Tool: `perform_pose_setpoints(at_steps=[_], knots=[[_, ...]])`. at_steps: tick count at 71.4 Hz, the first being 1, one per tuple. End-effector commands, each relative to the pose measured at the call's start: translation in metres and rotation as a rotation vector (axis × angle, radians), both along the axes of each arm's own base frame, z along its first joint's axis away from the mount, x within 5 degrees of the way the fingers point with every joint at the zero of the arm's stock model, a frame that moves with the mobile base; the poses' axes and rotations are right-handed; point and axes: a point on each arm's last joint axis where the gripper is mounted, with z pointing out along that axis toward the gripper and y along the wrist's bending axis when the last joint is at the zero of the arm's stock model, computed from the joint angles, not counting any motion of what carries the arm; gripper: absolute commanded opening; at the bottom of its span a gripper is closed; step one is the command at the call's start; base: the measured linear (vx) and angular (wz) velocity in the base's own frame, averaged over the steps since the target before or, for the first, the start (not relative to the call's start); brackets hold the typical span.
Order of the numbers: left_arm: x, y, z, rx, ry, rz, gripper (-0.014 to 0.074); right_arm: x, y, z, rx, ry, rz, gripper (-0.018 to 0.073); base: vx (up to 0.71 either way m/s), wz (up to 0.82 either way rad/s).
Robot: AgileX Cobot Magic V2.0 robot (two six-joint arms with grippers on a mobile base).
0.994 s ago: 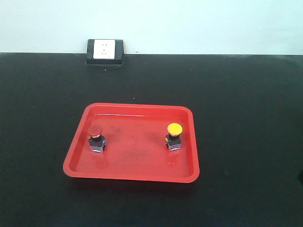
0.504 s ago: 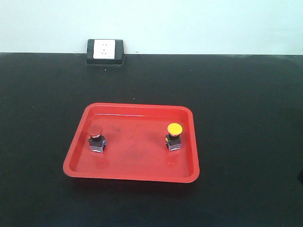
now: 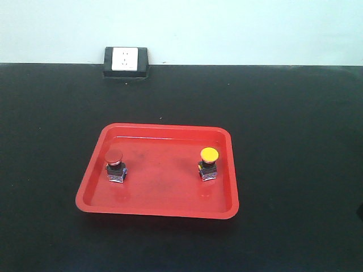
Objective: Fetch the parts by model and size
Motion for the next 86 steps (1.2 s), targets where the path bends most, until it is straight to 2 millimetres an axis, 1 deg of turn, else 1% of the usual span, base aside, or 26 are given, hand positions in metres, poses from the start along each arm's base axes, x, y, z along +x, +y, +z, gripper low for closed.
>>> perform_pose_setpoints(at_steps=[1, 31, 39, 49, 54, 63, 77, 86], knots=[[-0.003, 0.000, 0.012, -0.010, -0.103, -0.001, -0.0008, 0.000, 0.000, 0.015, 0.032, -0.086, 0.001, -0.0010, 0.00, 0.00], [-0.003, 0.000, 0.012, -0.010, -0.103, -0.001, -0.0008, 0.000, -0.001, 0.015, 0.033, -0.085, -0.011, -0.0010, 0.00, 0.00], [-0.003, 0.000, 0.012, -0.010, -0.103, -0.001, -0.0008, 0.002, -0.006, 0.016, 0.038, -0.090, -0.108, -0.0010, 0.00, 0.00], [-0.003, 0.000, 0.012, -0.010, -0.103, -0.001, -0.0008, 0.005, -0.016, 0.014, 0.016, -0.104, -0.293, -0.0010, 0.00, 0.00], [-0.003, 0.000, 0.012, -0.010, -0.103, -0.001, -0.0008, 0.007, -0.021, 0.006, -0.005, -0.112, -0.375, -0.0010, 0.00, 0.00], [-0.003, 0.000, 0.012, -0.010, -0.103, -0.001, -0.0008, 0.008, -0.025, -0.019, -0.017, -0.146, -0.451, -0.0010, 0.00, 0.00], [-0.003, 0.000, 0.012, -0.010, -0.103, -0.001, -0.0008, 0.004, -0.023, -0.053, -0.006, -0.196, -0.419, -0.0010, 0.00, 0.00], [-0.003, 0.000, 0.012, -0.010, -0.103, -0.001, -0.0008, 0.003, -0.023, -0.072, 0.030, -0.181, -0.410, -0.0010, 0.00, 0.00]])
